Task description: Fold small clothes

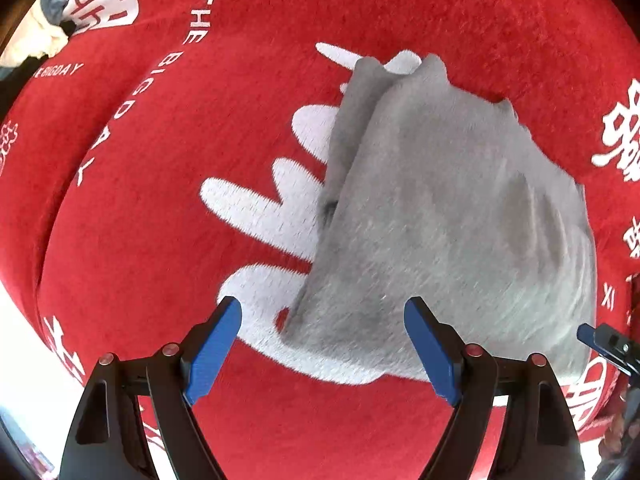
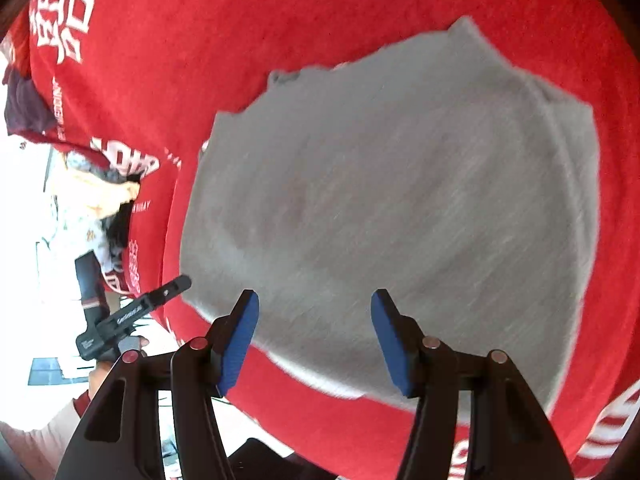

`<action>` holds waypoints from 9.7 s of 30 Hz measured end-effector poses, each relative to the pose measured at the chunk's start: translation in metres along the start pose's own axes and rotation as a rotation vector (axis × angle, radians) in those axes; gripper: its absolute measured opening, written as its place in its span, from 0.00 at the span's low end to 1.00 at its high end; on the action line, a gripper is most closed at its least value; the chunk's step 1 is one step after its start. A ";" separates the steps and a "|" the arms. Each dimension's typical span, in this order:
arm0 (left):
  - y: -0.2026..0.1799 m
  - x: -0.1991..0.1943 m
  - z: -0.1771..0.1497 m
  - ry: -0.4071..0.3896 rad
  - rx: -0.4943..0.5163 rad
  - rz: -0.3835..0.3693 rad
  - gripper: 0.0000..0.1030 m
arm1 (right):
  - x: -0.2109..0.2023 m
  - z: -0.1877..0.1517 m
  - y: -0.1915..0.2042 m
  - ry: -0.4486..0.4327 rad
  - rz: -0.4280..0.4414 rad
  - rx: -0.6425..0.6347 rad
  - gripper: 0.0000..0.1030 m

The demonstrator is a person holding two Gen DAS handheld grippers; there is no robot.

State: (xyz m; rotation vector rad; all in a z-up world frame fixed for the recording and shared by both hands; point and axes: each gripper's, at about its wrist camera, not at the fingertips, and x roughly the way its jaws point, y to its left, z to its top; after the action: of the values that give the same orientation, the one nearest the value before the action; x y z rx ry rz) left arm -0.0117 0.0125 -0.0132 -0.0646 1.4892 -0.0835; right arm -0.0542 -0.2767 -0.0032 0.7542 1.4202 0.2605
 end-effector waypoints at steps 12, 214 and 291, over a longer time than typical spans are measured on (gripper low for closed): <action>0.020 0.001 -0.029 0.074 0.070 -0.025 0.82 | 0.052 -0.061 0.042 0.080 0.014 0.090 0.64; -0.168 0.014 -0.052 0.125 0.509 -0.117 0.75 | -0.087 -0.082 -0.163 -0.076 -0.084 0.275 0.47; -0.248 0.069 0.020 0.197 0.426 -0.259 0.99 | -0.052 0.077 -0.201 -0.124 0.200 0.139 0.78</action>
State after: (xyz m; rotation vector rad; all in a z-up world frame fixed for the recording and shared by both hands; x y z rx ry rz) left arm 0.0098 -0.2410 -0.0567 0.0986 1.6235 -0.6288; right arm -0.0439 -0.4816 -0.0872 1.0118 1.2553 0.2667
